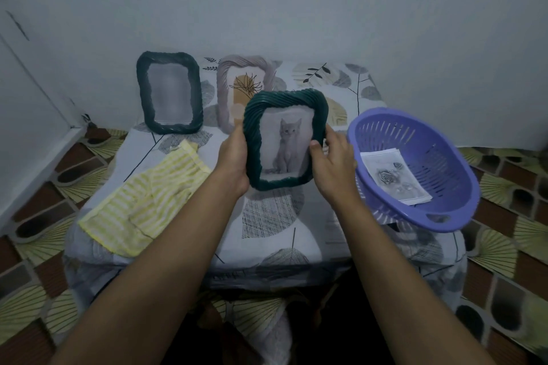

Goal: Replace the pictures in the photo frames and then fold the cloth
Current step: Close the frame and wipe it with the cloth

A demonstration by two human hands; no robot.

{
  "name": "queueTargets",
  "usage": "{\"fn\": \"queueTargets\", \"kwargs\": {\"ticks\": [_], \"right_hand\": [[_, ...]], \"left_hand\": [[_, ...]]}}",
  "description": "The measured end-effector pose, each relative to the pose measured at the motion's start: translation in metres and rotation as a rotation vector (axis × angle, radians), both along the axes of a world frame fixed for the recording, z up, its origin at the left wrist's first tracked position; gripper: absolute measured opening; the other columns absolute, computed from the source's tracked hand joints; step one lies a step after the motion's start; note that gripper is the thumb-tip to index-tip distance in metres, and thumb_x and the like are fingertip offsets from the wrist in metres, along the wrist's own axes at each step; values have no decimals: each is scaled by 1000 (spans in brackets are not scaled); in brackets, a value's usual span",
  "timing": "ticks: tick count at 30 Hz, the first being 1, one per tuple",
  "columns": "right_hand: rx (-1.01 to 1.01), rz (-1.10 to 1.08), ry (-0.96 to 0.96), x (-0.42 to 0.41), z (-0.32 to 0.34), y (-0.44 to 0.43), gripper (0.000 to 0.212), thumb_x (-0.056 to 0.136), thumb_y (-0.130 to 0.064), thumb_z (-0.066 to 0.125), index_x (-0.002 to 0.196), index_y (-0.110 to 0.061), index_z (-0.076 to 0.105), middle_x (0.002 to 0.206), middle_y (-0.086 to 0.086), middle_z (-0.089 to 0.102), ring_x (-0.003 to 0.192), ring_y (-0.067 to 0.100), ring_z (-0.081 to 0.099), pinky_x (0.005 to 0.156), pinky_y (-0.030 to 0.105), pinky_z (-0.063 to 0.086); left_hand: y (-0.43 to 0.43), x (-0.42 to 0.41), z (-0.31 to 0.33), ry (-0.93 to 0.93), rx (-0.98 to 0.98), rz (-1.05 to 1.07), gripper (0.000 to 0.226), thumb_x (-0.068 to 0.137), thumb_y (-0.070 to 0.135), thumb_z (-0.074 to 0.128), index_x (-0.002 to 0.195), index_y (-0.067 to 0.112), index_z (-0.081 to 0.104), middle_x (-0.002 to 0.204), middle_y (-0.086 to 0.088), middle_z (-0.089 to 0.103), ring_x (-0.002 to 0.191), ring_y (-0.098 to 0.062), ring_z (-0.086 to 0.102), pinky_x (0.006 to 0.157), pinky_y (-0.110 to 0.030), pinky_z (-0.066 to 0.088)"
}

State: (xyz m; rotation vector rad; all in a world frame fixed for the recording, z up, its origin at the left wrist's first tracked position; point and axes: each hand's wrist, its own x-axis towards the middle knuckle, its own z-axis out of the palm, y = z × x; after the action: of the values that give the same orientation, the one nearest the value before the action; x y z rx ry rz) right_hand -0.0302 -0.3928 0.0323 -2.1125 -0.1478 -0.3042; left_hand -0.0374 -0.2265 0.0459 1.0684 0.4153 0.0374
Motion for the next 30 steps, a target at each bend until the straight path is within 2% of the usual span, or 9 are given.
{"fn": "queueTargets", "kwargs": {"ticks": [2,4,6,8,12,15,20,27,30], "right_hand": [[-104,-40,43,10,9,-2,62,89,-42,34,148,-25,39,125,0,54,131,23,35,104,44,18],[-88,-31,84,19,19,-5,71,81,-40,34,150,-27,30,121,-2,51,127,18,32,97,35,13],[-64,-49,97,31,27,-8,63,82,-35,42,144,-26,32,123,-2,52,121,13,31,93,33,11],[-110,-72,114,46,32,-13,49,86,-25,50,134,-25,36,123,-3,52,116,10,29,90,34,12],[-277,-109,156,78,38,-25,37,83,-20,52,120,-27,48,114,-5,50,125,18,31,88,39,13],[-363,-122,168,100,39,-35,36,81,-18,50,116,-22,57,111,-1,54,126,23,32,86,43,16],[-377,-135,182,128,36,-46,30,81,-19,49,110,-17,58,109,3,57,122,25,33,85,43,18],[-329,-126,196,145,30,-52,42,84,-18,52,126,-22,50,130,3,53,128,23,30,88,39,12],[-345,-114,197,151,31,-54,45,85,-18,51,129,-22,50,127,4,53,127,22,30,87,39,11]], "left_hand": [[-3,14,5,-35,5,-30,49,100,49,42,120,14,70,111,-9,74,103,-29,70,89,-46,58],[-10,27,12,-70,-7,-91,55,103,53,32,117,16,71,106,-8,76,97,-25,72,81,-39,60],[-18,43,17,-78,3,-121,57,104,53,28,115,16,70,99,-6,77,91,-24,73,75,-37,61],[-23,61,16,-68,29,-114,58,103,54,30,118,14,70,102,-10,76,96,-28,72,82,-43,61],[-30,102,6,-20,103,-102,63,101,58,30,120,13,70,108,-15,74,98,-34,71,82,-49,60],[-38,129,0,-33,106,-129,65,102,58,25,122,14,68,109,-15,74,100,-34,71,83,-50,60],[-50,162,-7,-31,70,-160,63,102,57,26,119,14,70,108,-15,74,102,-35,69,86,-50,58],[-60,195,-24,12,81,-166,66,102,59,22,110,17,72,100,-14,76,94,-33,71,75,-44,60],[-61,204,-30,29,65,-136,68,102,60,18,110,19,72,103,-14,74,94,-32,70,82,-48,59]]}}
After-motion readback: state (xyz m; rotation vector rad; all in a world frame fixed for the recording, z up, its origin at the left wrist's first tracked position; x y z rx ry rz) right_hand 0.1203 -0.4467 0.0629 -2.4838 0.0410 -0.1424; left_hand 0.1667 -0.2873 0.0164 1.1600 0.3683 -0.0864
